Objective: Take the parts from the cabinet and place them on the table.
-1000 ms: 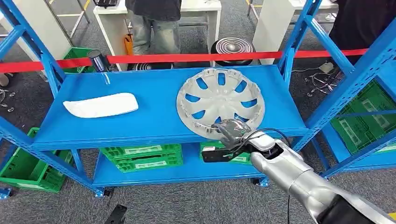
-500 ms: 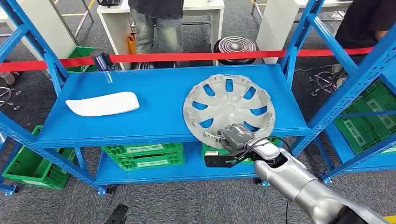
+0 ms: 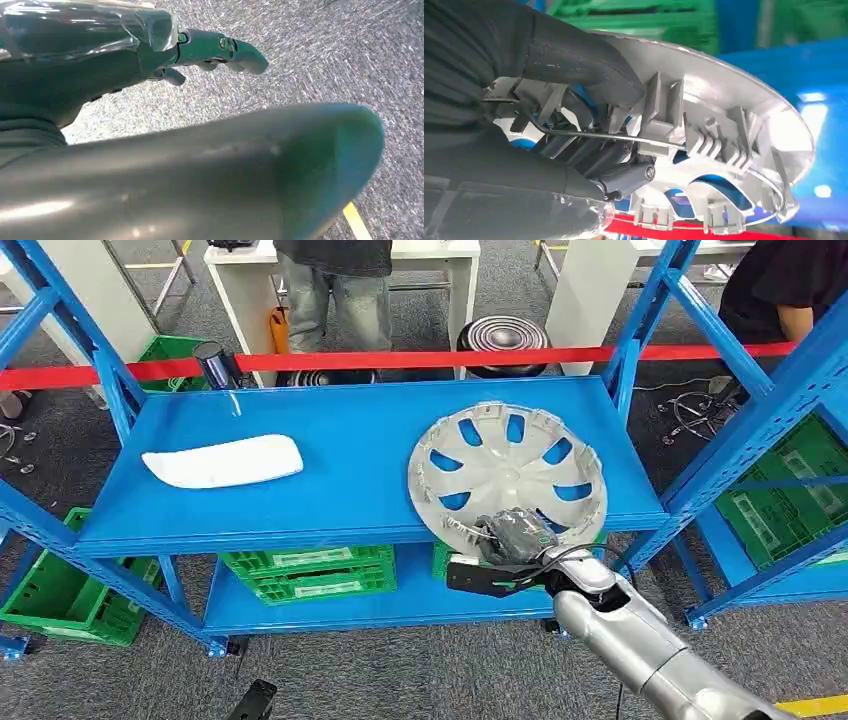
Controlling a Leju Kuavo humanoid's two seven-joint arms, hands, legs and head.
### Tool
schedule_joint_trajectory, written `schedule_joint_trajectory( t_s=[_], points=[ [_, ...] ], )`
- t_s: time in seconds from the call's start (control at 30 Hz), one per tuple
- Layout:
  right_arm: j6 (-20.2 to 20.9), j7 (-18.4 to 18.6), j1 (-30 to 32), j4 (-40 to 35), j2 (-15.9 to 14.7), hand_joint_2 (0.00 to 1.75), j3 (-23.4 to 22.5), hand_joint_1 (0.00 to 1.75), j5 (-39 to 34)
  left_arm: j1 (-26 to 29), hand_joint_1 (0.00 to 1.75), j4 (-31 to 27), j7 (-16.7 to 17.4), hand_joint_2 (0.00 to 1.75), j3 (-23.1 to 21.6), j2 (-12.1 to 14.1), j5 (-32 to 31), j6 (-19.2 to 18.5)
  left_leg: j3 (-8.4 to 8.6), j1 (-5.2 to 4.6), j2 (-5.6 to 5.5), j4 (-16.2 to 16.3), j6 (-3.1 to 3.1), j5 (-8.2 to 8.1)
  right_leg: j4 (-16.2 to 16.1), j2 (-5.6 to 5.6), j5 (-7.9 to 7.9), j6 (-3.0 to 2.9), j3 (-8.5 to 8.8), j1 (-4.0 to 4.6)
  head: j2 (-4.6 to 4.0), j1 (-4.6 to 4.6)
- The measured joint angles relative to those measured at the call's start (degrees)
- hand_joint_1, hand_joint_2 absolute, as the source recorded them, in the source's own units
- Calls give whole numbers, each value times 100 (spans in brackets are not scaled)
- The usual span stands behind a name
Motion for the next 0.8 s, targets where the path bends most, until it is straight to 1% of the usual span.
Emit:
schedule_joint_trajectory(
  t_s=[0.03,0.07,0.1,0.13,0.17,0.2,0.23,0.27,0.3,0.33,0.37,0.4,0.43,0.47,0.5,0.53,0.57,0.6,0.63,0.67,0.7,0.73,0.77,0.8],
  points=[
    [0,-11,28,-65,2,175,-94,175,-39,-4,0,-15,0,0,0,-22,-2,0,-2,-17,9,-7,33,19,203,-2,-121,-22,-94,0,0,13],
    [0,-26,43,-116,13,175,-151,175,-54,-11,0,-17,0,0,2,-22,-2,2,-18,-26,10,-7,38,21,567,-2,-297,-66,-267,-1,0,20],
    [2,-33,73,-157,20,175,-192,175,-68,-11,0,-17,0,0,4,-22,-2,2,-24,-39,14,-6,54,30,1045,-1,-477,-99,-487,-5,0,17],
    [2,-37,118,-190,22,175,-227,175,-74,-11,0,-20,0,0,4,-26,-2,0,-33,-48,11,-4,61,26,1556,-1,-634,-108,-729,-5,0,20],
    [0,-59,168,-214,22,175,-258,175,-129,-10,0,-20,0,0,4,-31,-2,-2,-36,-51,-1,1,61,26,1847,-2,-680,-84,-878,-8,0,20],
    [0,-114,215,-245,24,175,-301,175,-258,-9,0,-20,0,0,4,-37,-15,-11,-34,-52,-12,4,60,25,1839,-2,-639,-50,-882,-12,0,20],
    [-2,-179,260,-323,42,175,-367,175,-433,-9,0,-20,2,0,4,-44,-31,-26,-34,-51,-24,12,56,21,1589,-3,-517,0,-766,-21,0,22],
    [4,-268,288,-459,48,175,-492,175,-715,-8,0,-22,2,0,4,-50,-39,-43,-34,-49,-29,32,41,6,1056,-6,-299,63,-519,-29,0,26],
    [19,-336,309,-606,70,175,-617,175,-976,-8,0,-22,0,0,4,-61,-37,-50,-34,-47,-27,63,13,-16,535,-13,-117,98,-266,-32,0,24],
    [53,-418,331,-798,120,175,-773,175,-1291,-8,0,-22,-11,0,7,-61,-16,-52,-68,-70,-16,109,-39,-55,131,-38,-49,83,-62,-30,0,33],
    [118,-499,357,-942,171,175,-879,175,-1617,-8,0,-22,-29,0,9,-61,9,-55,-90,-104,2,164,-74,-90,125,-7,-40,28,-48,-12,0,20],
    [208,-590,408,-1146,232,175,-1016,175,-1999,0,0,-20,-61,0,18,-61,29,-57,-91,-96,8,160,-80,-92,135,3,-37,-5,-61,-7,0,11],
    [269,-643,457,-1266,260,175,-1097,175,-2235,8,0,-20,-74,0,29,-61,48,-59,-84,-83,16,157,-85,-93,138,10,-45,-28,-63,18,0,11],
    [418,-743,500,-1500,313,175,-1250,175,-2725,14,0,-20,-109,0,46,-68,72,-70,-78,-66,18,157,-102,-95,139,15,-43,-64,-65,25,0,13],
    [551,-822,535,-1674,348,175,-1362,175,-3114,23,0,-20,-142,0,48,-72,85,-92,-94,-39,16,184,-147,-135,118,16,-29,-113,-46,-37,0,15],
    [663,-879,565,-1830,380,175,-1456,175,-3424,39,0,-20,-175,0,52,-76,103,-103,-160,-30,12,309,-183,-244,119,20,-36,-133,-39,-31,0,13],
    [801,-935,616,-1992,420,175,-1555,175,-3777,49,0,-20,-212,0,61,-76,127,-111,-289,-28,12,618,-207,-446,120,19,-35,-176,-35,-28,0,-2],
    [927,-986,676,-2125,444,175,-1648,175,-4078,64,0,-20,-245,0,77,-76,140,-120,-495,-28,7,1069,-229,-675,121,19,-41,-182,-38,-21,0,2],
    [1085,-1038,762,-2256,466,175,-1731,175,-4370,87,0,-17,-280,0,94,-74,147,-136,-744,-28,6,1605,-246,-893,122,19,-43,-187,-40,-8,0,-2],
    [1274,-1095,862,-2384,479,175,-1792,175,-4680,111,0,-17,-315,0,96,-74,164,-164,-929,-28,6,1983,-248,-989,123,19,-45,-189,-41,2,0,0],
    [1413,-1130,950,-2472,481,175,-1827,175,-4886,131,0,-15,-332,0,96,-79,173,-179,-967,-29,6,2037,-235,-935,124,19,-46,-189,-39,14,0,0],
    [1560,-1165,1017,-2574,487,175,-1866,175,-5122,146,0,-17,-363,0,96,-81,181,-190,-883,-31,5,1827,-209,-769,125,24,-46,-189,-37,25,0,0],
    [1686,-1185,1074,-2658,496,175,-1901,175,-5345,152,0,-17,-380,0,96,-81,186,-195,-688,-35,3,1406,-172,-531,124,35,-46,-188,-32,32,0,-2],
    [1839,-1198,1127,-2758,505,175,-1945,175,-5607,152,0,-17,-400,175,98,-81,190,-199,-397,-53,-5,809,-107,-242,123,44,-47,-188,-20,48,0,0]
  ],
)
